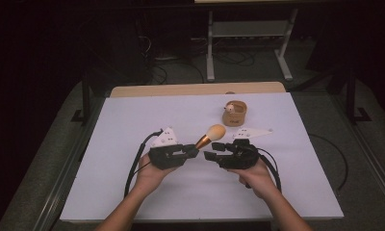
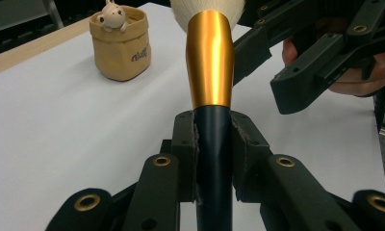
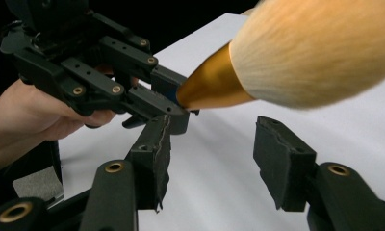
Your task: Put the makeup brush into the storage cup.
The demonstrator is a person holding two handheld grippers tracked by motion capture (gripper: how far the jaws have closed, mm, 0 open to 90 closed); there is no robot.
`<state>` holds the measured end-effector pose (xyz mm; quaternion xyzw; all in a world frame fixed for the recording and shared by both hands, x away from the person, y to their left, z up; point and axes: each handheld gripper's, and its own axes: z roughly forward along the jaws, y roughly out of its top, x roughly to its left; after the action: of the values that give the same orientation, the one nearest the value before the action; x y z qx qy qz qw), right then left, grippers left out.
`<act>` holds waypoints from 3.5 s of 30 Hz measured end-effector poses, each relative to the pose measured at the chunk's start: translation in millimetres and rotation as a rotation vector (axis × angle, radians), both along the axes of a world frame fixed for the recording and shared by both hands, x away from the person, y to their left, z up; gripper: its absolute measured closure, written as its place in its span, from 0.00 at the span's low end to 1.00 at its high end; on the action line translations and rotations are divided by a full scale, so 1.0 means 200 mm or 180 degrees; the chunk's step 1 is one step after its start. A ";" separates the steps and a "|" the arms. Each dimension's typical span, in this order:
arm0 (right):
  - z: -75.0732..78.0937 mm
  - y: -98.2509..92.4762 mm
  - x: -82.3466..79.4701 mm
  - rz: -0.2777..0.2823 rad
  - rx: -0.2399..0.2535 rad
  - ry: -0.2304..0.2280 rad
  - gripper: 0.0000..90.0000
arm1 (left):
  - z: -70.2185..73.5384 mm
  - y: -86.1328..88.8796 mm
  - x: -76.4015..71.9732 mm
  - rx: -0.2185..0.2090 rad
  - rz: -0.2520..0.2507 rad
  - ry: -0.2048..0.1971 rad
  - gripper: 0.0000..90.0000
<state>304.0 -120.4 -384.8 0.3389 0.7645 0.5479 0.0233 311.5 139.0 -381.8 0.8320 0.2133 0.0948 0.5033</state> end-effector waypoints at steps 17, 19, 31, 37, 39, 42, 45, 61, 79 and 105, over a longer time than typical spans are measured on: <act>0.00 0.00 0.02 -0.0069 0.0217 0.0075 0.55 | -0.01 -0.03 -0.01 -0.0089 -0.0043 0.0007 0.82; 0.00 0.00 0.02 -0.0091 0.0270 0.0104 0.55 | -0.01 -0.03 -0.01 -0.0094 -0.0047 0.0006 0.82; -0.01 0.03 0.03 -0.0172 0.0368 0.0116 0.58 | -0.03 -0.04 -0.01 -0.0084 -0.0042 0.0014 0.82; -0.01 0.04 0.03 -0.0187 0.0356 0.0077 0.59 | -0.03 -0.04 -0.01 -0.0081 -0.0051 0.0016 0.82; -0.01 0.04 0.03 -0.0203 0.0333 0.0073 0.59 | -0.03 -0.05 -0.01 -0.0079 -0.0058 0.0016 0.82; -0.01 0.05 0.03 -0.0199 0.0341 0.0056 0.59 | -0.04 -0.05 -0.01 -0.0070 -0.0062 0.0014 0.82; -0.01 0.05 0.03 -0.0192 0.0339 0.0053 0.61 | -0.04 -0.06 -0.01 -0.0074 -0.0075 0.0025 0.82; 0.00 0.09 0.02 -0.0180 0.0352 -0.0011 0.68 | -0.05 -0.08 -0.02 -0.0075 -0.0108 0.0063 0.82; 0.01 0.09 0.01 -0.0208 0.0272 -0.0121 0.70 | -0.07 -0.10 -0.03 -0.0024 -0.0213 0.0045 0.76; 0.04 0.03 0.00 -0.0297 0.0030 -0.0317 0.70 | -0.03 0.02 -0.03 -0.0087 -0.0175 0.0103 0.44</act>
<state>304.9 -113.8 -376.6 0.3466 0.7432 0.5660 0.0852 304.6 143.7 -387.7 0.8319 0.1998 0.0645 0.5136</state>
